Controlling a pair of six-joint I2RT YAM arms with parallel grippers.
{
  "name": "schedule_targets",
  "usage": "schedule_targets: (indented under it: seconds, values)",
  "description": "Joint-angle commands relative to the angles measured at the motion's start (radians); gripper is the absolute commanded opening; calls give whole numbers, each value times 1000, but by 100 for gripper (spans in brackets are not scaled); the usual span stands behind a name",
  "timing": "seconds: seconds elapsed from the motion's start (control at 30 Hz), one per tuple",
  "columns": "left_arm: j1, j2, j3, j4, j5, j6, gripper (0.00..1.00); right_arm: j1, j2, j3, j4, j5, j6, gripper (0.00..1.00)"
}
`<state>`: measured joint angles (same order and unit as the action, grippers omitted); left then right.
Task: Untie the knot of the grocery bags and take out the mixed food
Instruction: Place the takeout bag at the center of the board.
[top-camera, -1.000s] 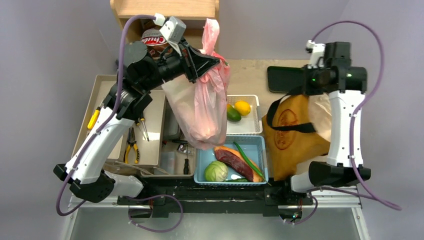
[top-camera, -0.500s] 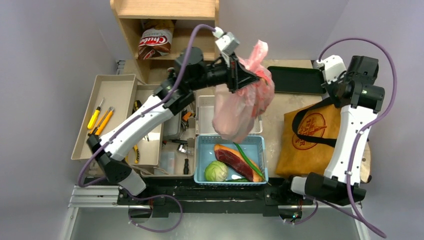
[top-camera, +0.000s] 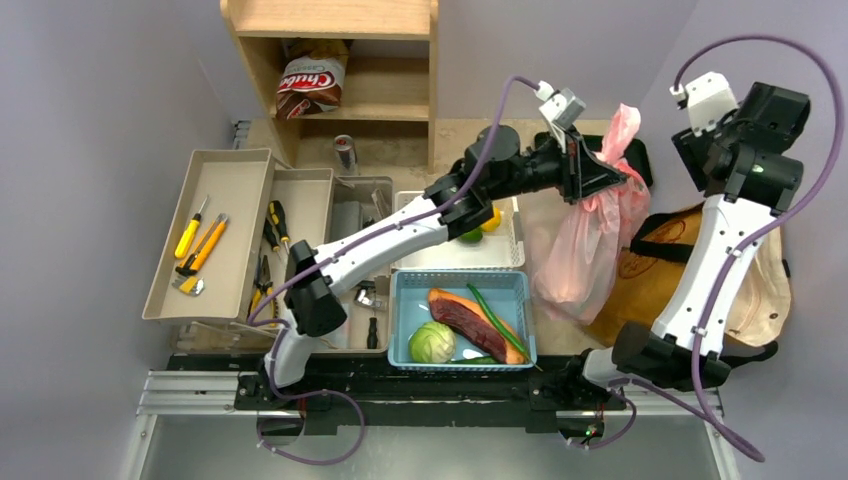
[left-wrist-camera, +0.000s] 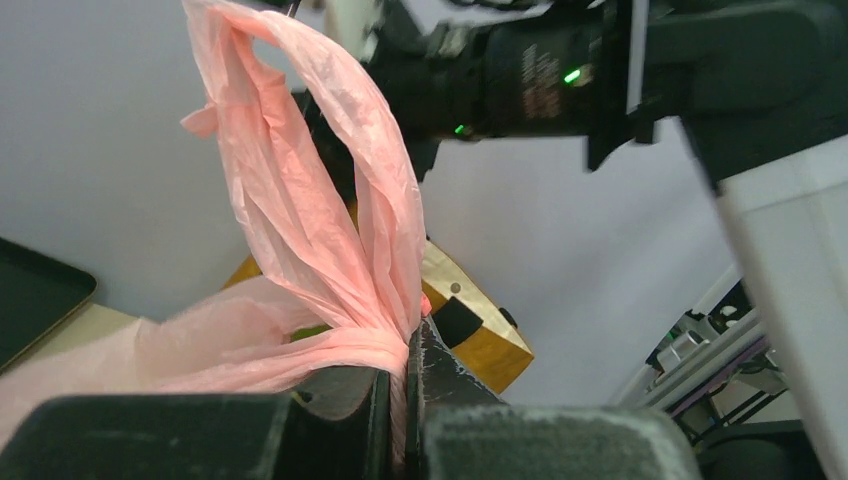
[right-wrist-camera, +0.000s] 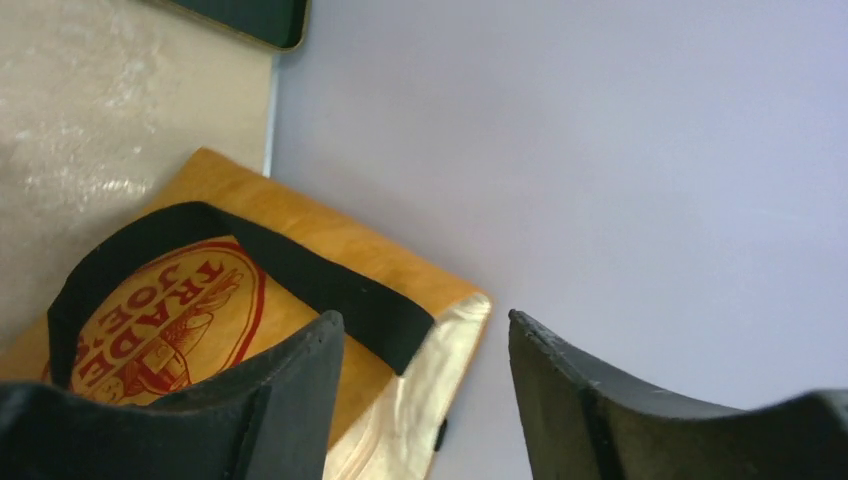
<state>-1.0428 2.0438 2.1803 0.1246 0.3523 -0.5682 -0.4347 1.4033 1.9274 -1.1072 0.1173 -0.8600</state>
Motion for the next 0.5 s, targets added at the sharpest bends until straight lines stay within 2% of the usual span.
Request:
schedule_targets:
  seconds: [0.0,0.1,0.17,0.47]
  values:
    - [-19,34,26,223,-66,-68,0,-3,-14,196,-96,-47,90,64]
    - [-24,80,-35,254,-54,-57,0,-3,3,316,-234,-110,161,70]
    - [-23,118,-49,253,-36,-65,0,-3,-16,325,-308,-181,193,72]
    - [-24,201,-125,204,-18,-12,0,-3,-151,97,-398,-485,222,78]
